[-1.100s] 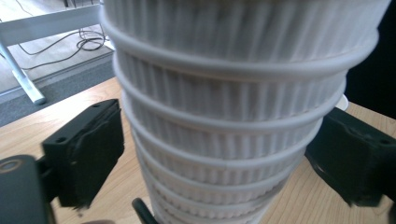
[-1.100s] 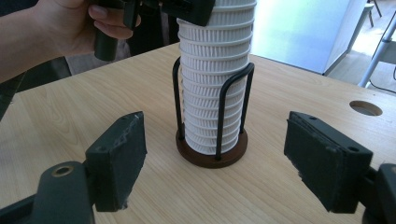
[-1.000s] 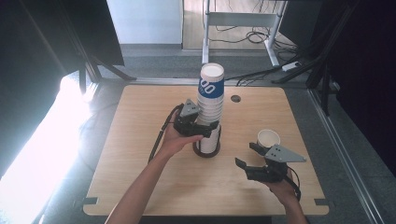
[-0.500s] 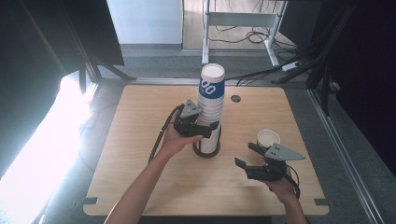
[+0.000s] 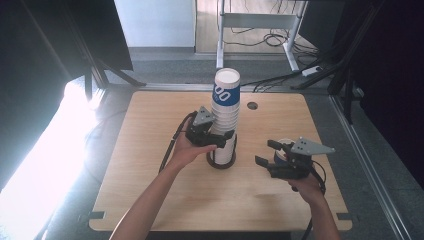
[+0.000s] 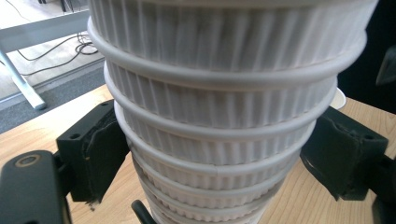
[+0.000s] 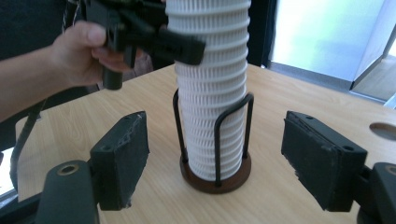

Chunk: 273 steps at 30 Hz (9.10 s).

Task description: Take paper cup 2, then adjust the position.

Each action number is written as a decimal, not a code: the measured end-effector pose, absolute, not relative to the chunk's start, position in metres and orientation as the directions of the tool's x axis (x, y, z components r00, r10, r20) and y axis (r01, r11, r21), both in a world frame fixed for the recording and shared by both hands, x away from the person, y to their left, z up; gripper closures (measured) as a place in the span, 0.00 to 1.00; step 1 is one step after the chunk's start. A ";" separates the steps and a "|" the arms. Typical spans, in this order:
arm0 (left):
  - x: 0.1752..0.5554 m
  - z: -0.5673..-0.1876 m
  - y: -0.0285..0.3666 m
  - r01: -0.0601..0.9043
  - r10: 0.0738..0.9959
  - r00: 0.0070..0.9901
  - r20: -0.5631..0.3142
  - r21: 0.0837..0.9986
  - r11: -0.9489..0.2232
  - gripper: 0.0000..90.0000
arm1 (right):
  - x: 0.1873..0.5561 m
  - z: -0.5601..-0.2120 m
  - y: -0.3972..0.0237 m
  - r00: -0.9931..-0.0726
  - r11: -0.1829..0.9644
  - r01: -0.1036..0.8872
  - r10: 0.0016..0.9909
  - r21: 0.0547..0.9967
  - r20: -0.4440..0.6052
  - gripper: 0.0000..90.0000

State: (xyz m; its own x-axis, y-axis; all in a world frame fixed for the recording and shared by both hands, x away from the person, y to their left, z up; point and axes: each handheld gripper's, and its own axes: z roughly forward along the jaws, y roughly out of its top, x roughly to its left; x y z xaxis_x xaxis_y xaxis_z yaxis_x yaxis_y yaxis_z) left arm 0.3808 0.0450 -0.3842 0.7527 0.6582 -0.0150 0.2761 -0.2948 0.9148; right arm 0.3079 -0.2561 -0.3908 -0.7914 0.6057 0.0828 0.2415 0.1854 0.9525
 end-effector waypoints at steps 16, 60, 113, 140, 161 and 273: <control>0.380 -0.384 0.046 0.273 0.656 0.755 -0.012 0.915 -0.297 0.15 | 0.335 -0.331 -0.252 -0.849 0.193 0.199 0.524 0.961 0.070 0.26; 0.378 -0.384 0.044 0.267 0.653 0.757 -0.004 0.915 -0.303 0.15 | 0.375 -0.268 -0.210 -0.867 0.193 0.165 0.495 0.967 0.050 0.24; 0.376 -0.384 0.041 0.264 0.655 0.756 0.006 0.913 -0.312 0.15 | 0.405 -0.238 -0.150 -0.866 0.185 0.142 0.499 0.973 0.031 0.29; 0.375 -0.383 0.041 0.273 0.655 0.756 0.002 0.908 -0.317 0.15 | 0.381 -0.195 -0.176 -0.846 0.062 0.047 0.532 0.997 0.007 0.30; 0.374 -0.383 0.041 0.269 0.656 0.754 0.008 0.909 -0.320 0.15 | 0.346 -0.203 -0.229 -0.825 0.033 0.005 0.564 0.999 -0.014 0.30; 0.261 -0.443 0.051 0.249 0.527 0.850 -0.028 0.901 -0.354 0.07 | 0.282 -0.430 -0.169 -0.874 0.127 0.177 0.476 0.976 0.096 0.30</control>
State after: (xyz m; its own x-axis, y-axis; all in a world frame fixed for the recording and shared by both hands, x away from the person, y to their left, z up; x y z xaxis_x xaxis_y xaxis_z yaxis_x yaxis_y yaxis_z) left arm 0.2611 0.0507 -0.4426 0.8496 0.5267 -0.0278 0.2492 -0.3542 0.9014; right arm 0.2818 -0.1695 -0.4297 -0.8739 0.4764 0.0964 0.1771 0.1274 0.9759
